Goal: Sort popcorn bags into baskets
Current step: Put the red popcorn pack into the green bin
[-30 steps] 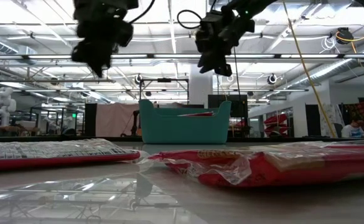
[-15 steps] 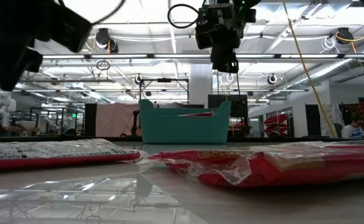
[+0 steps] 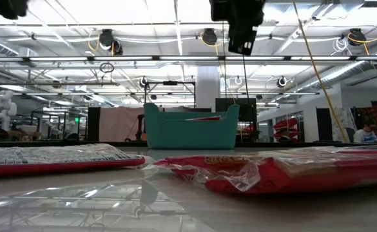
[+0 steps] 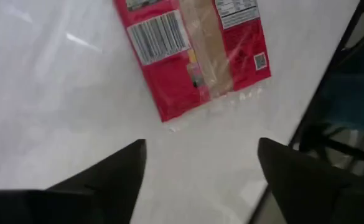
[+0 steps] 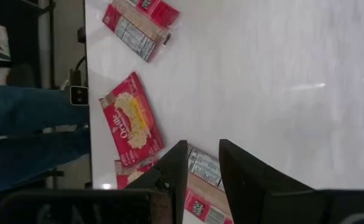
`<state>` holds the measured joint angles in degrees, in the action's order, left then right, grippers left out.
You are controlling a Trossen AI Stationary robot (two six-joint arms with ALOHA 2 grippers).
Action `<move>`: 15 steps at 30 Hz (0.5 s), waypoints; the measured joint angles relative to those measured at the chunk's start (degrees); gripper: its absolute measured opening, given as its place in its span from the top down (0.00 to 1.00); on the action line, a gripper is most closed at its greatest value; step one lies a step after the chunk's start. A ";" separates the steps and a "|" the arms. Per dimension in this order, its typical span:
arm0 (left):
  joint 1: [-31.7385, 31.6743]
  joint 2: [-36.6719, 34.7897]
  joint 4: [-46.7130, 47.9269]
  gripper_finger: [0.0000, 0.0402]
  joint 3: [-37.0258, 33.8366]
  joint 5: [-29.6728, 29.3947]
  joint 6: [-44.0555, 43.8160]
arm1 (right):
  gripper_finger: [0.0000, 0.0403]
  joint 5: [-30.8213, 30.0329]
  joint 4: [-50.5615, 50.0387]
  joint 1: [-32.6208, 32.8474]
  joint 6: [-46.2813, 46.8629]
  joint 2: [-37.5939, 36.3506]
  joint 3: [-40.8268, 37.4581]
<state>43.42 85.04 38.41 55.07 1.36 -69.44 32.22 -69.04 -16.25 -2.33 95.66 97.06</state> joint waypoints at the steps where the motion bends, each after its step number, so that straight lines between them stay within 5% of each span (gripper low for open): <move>1: 1.11 0.86 -0.62 0.20 0.00 -1.37 0.20 | 0.80 -0.78 0.16 0.58 0.01 -0.46 0.00; 7: 5.09 6.46 -5.61 0.21 0.20 -7.64 5.18 | 0.80 -2.48 0.13 3.42 1.55 -3.98 0.00; 15: 3.66 14.97 -5.12 0.30 0.24 -7.39 6.40 | 0.80 -5.89 2.44 5.14 1.64 -8.63 0.00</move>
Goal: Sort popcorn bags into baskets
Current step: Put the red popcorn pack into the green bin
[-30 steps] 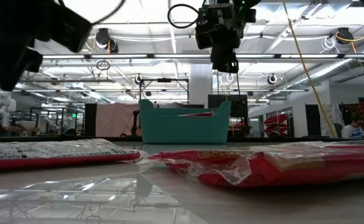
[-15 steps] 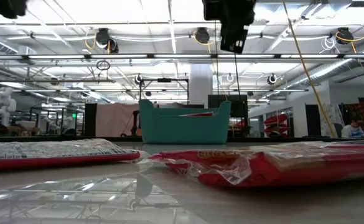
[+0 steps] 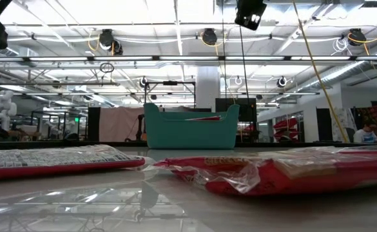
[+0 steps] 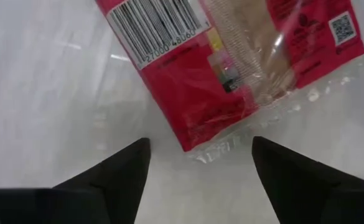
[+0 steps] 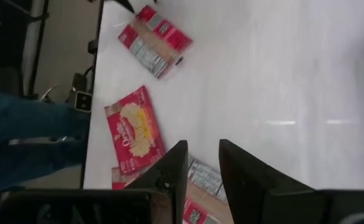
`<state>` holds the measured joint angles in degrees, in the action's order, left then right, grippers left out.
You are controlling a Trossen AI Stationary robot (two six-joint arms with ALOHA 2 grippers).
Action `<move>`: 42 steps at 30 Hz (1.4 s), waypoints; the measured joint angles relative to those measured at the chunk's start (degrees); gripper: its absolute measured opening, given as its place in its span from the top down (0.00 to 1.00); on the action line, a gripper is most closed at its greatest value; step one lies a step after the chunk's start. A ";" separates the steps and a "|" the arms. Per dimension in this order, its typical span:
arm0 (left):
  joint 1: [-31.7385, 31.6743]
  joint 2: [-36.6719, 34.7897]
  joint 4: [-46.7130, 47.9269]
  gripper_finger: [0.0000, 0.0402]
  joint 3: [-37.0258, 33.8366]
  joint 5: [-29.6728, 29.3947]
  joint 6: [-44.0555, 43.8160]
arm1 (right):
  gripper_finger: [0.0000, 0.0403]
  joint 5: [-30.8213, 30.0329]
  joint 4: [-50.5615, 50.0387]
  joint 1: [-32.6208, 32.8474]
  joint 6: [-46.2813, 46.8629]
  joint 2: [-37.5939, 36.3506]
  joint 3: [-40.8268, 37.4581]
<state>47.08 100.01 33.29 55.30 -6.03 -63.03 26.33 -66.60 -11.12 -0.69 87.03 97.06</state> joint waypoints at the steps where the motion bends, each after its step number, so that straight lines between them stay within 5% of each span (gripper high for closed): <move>1: -0.08 0.53 -0.46 0.30 0.03 -0.27 0.07 | 0.80 -0.11 0.36 -0.02 0.00 -0.45 0.00; 8: -0.65 0.77 -1.78 0.44 -0.08 -4.13 4.89 | 0.80 -0.92 2.05 -0.02 0.22 -1.36 0.00; 19: -4.60 0.01 -4.39 0.96 0.33 -5.28 13.99 | 0.80 -1.05 4.86 -0.02 0.23 -1.10 0.00; 31: -15.44 -14.16 -3.30 0.99 0.42 -12.44 17.30 | 0.80 -4.39 11.23 -0.02 2.59 -1.06 0.00; 35: -22.15 -19.04 0.13 1.00 0.51 -7.68 8.26 | 0.80 -4.67 14.19 -0.04 2.61 -1.06 0.00; 42: -31.51 -24.51 -2.64 1.00 0.55 -3.43 12.24 | 0.77 -5.35 17.81 -0.01 4.11 -1.05 0.00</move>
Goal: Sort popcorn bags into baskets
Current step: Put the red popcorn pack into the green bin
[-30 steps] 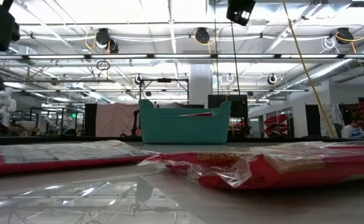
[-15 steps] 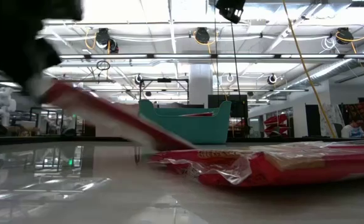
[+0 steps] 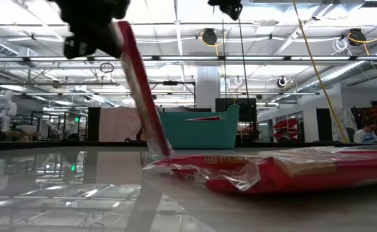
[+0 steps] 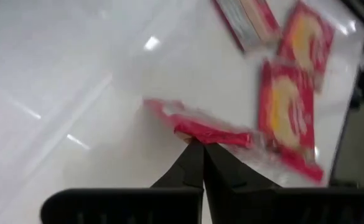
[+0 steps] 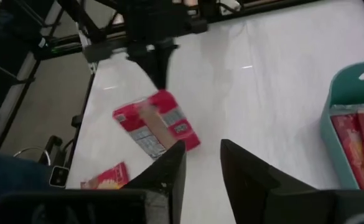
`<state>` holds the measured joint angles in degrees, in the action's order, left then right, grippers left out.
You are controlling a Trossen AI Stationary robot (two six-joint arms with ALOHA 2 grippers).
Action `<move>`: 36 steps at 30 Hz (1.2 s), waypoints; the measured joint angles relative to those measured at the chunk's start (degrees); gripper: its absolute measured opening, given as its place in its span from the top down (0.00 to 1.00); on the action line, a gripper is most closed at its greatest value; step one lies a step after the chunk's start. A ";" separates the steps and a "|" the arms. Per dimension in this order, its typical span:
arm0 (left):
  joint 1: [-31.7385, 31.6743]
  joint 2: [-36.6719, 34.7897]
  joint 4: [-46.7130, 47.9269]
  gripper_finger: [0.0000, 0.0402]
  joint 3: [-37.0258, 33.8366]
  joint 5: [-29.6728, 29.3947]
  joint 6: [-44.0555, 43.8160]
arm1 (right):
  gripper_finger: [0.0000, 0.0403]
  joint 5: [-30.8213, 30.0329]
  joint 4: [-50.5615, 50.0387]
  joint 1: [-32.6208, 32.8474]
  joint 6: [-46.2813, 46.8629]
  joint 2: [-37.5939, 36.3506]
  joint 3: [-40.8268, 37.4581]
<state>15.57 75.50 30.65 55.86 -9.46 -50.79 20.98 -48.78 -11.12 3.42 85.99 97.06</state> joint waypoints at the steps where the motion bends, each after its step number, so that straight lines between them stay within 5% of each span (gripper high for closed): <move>1: -1.34 -0.23 -0.32 1.00 -0.01 0.25 0.31 | 0.75 -0.11 0.25 0.16 0.02 0.22 0.00; 7: -7.23 -0.35 -2.67 1.00 0.02 4.58 0.58 | 0.64 -0.27 2.92 0.90 0.96 1.71 -2.21; 18: -13.22 -0.37 -12.49 1.00 0.02 4.85 -5.28 | 0.51 -0.32 21.57 5.18 8.71 1.82 -20.20; 29: -17.92 -0.41 -25.97 1.00 0.02 0.28 -11.36 | 0.33 -12.40 23.73 7.68 9.32 1.43 -23.04; 36: -22.47 -0.44 -32.55 1.00 0.02 -1.13 -12.07 | 0.30 -20.76 24.26 7.64 9.53 1.43 -23.04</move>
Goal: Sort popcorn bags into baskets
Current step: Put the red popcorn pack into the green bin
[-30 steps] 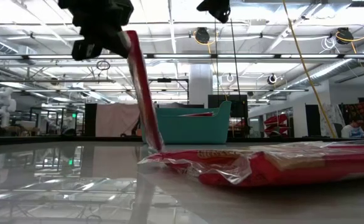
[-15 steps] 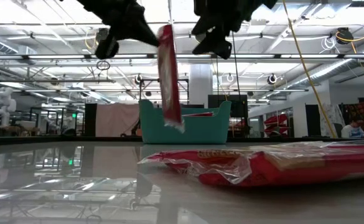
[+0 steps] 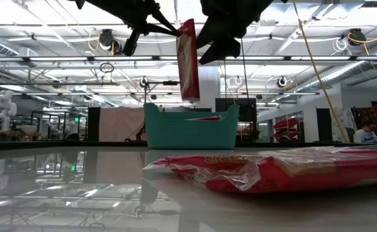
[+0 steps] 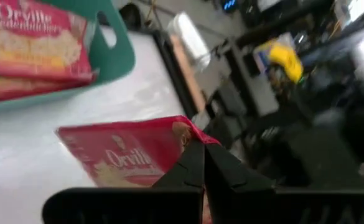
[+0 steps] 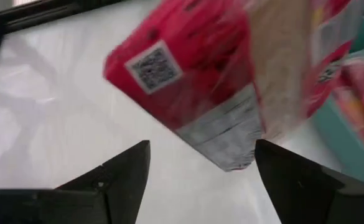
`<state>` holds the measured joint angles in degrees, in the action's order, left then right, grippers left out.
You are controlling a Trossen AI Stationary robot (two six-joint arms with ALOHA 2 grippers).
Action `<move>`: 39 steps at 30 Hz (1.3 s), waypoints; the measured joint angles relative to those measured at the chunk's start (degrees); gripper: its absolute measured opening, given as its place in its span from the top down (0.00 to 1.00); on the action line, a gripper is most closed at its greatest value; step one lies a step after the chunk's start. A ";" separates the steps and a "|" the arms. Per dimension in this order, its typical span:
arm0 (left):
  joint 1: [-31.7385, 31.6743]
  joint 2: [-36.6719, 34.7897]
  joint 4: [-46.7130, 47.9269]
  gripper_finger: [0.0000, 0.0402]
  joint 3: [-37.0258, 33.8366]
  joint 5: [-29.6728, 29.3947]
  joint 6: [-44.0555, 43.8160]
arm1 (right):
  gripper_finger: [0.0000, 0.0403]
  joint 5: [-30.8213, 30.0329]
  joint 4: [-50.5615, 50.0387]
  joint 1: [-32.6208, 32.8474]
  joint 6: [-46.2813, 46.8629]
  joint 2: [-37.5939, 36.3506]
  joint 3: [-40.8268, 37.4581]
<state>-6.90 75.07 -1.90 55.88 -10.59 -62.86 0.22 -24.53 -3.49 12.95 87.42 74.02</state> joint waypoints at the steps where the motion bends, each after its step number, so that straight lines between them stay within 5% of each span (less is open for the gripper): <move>1: -0.50 0.00 -0.92 1.00 0.00 -0.04 -1.14 | 0.30 -0.75 1.09 0.00 -0.20 0.00 0.00; 13: -4.76 -0.02 -6.34 1.00 0.00 2.56 -3.08 | 0.35 -12.11 9.69 -2.77 1.17 0.00 0.00; 23: -7.15 -0.07 -9.52 1.00 0.00 10.67 0.93 | 0.70 -12.19 9.58 -3.22 2.32 -0.33 -0.03; 32: -10.35 -1.39 -8.42 1.00 0.00 11.78 2.77 | 0.97 -12.70 7.68 -4.40 1.78 -4.40 -0.04; 39: -12.36 -1.57 -6.51 1.00 -0.07 11.69 3.71 | 0.88 -12.34 4.13 -5.65 3.72 -6.48 0.02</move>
<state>-19.26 73.49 -8.41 55.81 1.10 -59.16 -12.12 -20.40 -9.14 16.67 80.93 74.04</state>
